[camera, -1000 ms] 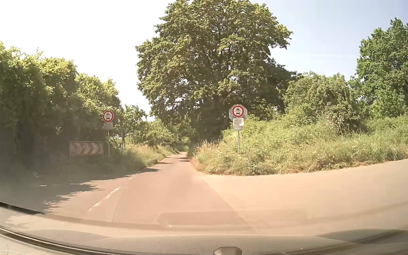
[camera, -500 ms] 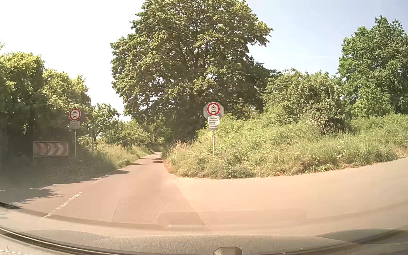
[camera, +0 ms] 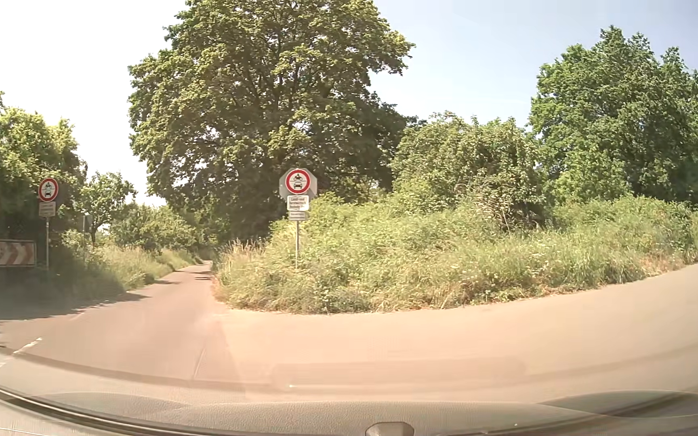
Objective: Follow the waypoints while adhering to traffic rules and regulations
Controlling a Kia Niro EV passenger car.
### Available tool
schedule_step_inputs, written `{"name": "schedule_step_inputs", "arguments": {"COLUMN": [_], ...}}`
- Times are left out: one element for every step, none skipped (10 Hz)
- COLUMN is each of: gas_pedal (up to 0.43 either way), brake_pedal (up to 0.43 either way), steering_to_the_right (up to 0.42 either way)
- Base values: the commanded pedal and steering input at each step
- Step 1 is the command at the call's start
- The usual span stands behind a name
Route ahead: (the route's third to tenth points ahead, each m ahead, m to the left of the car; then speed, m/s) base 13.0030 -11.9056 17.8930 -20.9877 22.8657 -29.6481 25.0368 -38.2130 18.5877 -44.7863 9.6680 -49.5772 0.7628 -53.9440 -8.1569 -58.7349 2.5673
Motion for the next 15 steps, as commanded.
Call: {"name": "schedule_step_inputs", "arguments": {"gas_pedal": [0.138,0.138,0.138,0.138,0.138,0.15,0.15,0.15,0.15,0.15,0.15,0.15,0.15,0.15,0.15], "brake_pedal": [0.0,0.0,0.0,0.0,0.0,0.0,0.0,0.0,0.0,0.0,0.0,0.0,0.0,0.0,0.0], "steering_to_the_right": [0.494,0.509,0.518,0.527,0.535,0.536,0.536,0.539,0.545,0.549,0.547,0.545,0.54,0.532,0.521]}}
